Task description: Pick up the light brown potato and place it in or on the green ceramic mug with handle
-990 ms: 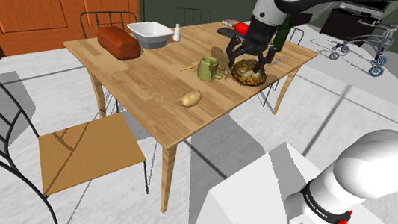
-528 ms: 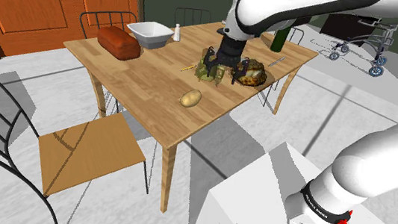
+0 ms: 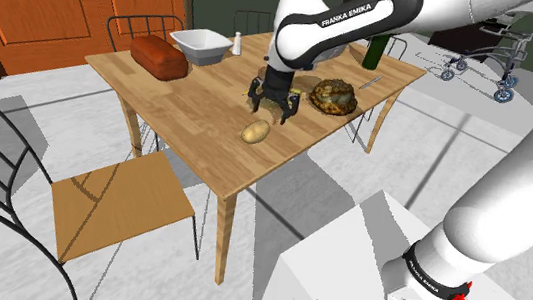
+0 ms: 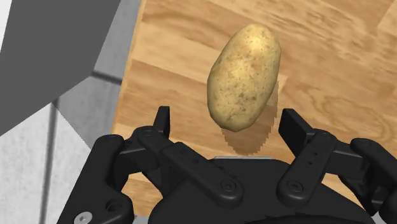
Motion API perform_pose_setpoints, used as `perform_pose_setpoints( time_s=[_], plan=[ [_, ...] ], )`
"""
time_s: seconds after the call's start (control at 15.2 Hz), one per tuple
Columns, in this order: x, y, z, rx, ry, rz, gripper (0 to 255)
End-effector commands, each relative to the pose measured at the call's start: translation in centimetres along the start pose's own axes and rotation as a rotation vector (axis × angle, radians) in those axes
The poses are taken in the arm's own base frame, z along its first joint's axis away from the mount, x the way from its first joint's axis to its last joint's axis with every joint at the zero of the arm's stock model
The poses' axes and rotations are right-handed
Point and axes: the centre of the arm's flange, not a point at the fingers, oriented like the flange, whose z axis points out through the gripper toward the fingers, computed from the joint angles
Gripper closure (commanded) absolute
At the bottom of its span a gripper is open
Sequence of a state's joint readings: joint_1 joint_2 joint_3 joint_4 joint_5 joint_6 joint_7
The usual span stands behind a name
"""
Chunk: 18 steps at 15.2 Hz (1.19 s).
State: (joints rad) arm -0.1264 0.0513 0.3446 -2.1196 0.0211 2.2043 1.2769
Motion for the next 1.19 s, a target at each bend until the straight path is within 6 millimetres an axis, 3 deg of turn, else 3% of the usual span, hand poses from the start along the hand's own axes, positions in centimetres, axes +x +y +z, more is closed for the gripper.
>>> perform_pose_setpoints(
  time_s=[0.0, 0.59, 1.06, 1.12],
  plan=[
    [0.3, -1.7, 2.1, -0.007, -0.007, 0.077, 0],
    [0.6, -2.3, 6.9, -0.010, -0.009, 0.105, 0],
    [0.6, -2.3, 6.9, -0.010, -0.009, 0.105, 0],
    [0.6, -2.3, 6.9, -0.010, -0.009, 0.105, 255]
  ],
)
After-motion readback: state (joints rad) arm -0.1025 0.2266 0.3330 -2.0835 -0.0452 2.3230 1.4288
